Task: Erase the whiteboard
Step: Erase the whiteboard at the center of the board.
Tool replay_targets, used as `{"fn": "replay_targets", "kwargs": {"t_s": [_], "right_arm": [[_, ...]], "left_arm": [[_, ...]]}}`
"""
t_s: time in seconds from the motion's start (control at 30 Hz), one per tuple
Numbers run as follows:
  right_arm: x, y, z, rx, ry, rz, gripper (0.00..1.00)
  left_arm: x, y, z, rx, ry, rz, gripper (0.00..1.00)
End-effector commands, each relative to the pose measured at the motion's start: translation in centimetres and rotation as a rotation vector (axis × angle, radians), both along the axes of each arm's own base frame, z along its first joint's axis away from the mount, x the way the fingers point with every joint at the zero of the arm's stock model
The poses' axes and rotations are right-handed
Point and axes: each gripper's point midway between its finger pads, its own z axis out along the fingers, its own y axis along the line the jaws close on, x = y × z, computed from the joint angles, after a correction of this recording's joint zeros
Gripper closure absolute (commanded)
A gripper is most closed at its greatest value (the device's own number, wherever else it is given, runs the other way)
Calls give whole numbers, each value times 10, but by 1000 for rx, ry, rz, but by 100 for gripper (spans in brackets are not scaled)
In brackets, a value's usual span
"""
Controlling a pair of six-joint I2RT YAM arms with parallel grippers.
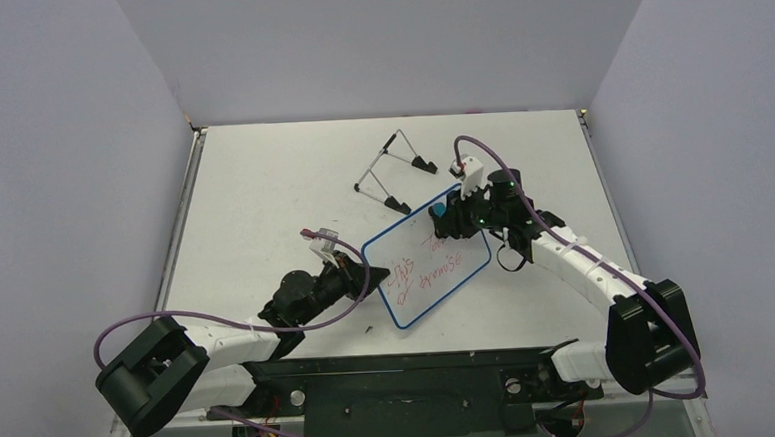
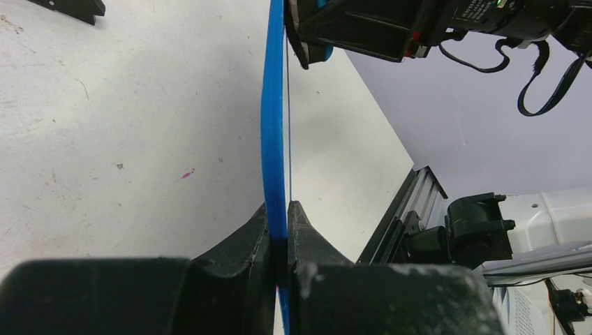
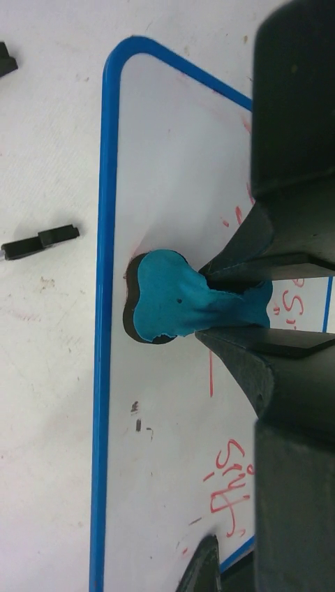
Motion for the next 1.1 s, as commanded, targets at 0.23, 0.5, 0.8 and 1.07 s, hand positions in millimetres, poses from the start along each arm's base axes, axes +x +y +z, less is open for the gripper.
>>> {"fn": "replay_targets", "kwargs": {"t_s": [0.23,0.5,0.8,1.07], "right_arm": [[31,-26,13,-60,-77,-148,100],[-41,40,19,-4,-64,331,100],[35,-42,7,-115,-85,-158,100],[5,-1,11,-45,-66,54,100]], "left_arm": [[-6,-17,50,-115,-130,-84,100],[-7,-15,50,-117,-132,-78,100],[-8,-13,49,-114,-132,-74,100],[-8,-13,48,-121,-134,-78,100]]}}
